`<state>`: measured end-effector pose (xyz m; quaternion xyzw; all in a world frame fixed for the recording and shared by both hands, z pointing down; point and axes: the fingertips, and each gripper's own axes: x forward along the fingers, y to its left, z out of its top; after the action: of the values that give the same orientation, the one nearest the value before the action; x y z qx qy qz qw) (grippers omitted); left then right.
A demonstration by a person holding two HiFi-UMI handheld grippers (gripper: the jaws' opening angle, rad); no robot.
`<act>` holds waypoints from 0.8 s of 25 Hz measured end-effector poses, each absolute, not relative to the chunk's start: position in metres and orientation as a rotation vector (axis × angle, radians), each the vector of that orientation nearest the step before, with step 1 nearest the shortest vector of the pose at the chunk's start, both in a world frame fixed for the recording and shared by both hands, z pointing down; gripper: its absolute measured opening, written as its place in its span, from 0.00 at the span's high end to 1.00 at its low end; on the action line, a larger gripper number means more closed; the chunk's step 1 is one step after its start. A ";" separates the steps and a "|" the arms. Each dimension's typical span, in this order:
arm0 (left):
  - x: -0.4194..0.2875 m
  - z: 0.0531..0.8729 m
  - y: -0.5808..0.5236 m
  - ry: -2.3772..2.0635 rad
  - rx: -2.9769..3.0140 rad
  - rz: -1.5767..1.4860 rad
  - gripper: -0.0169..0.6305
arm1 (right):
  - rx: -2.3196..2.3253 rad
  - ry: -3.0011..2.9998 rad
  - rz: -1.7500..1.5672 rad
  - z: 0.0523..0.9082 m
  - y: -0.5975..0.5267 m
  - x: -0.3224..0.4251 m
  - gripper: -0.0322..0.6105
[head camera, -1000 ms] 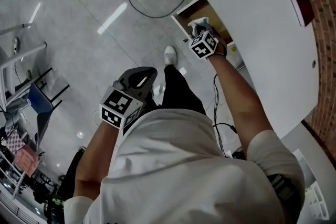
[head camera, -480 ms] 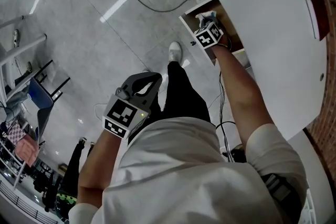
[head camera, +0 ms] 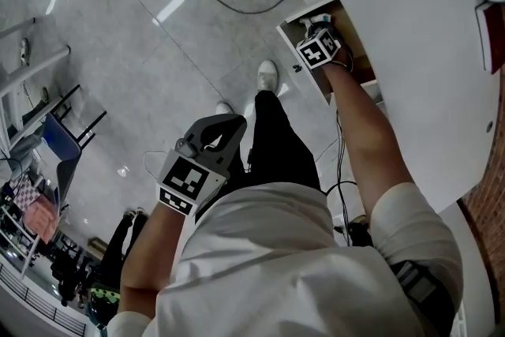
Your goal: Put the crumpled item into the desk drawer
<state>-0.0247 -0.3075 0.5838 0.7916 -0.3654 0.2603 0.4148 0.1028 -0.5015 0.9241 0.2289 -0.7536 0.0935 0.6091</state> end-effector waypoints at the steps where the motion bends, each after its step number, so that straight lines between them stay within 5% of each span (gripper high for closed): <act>1: -0.026 0.585 -0.308 -0.918 1.986 0.654 0.94 | 0.528 -1.742 0.221 0.924 -0.503 0.101 0.90; 20: -0.032 0.587 -0.302 -0.917 1.972 0.651 0.94 | 0.542 -1.792 0.262 0.912 -0.501 0.093 0.85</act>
<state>-0.0318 -0.3023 0.5869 0.7876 -0.3661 0.2599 0.4220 0.0935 -0.5006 0.9121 0.2325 -0.7684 0.1124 0.5856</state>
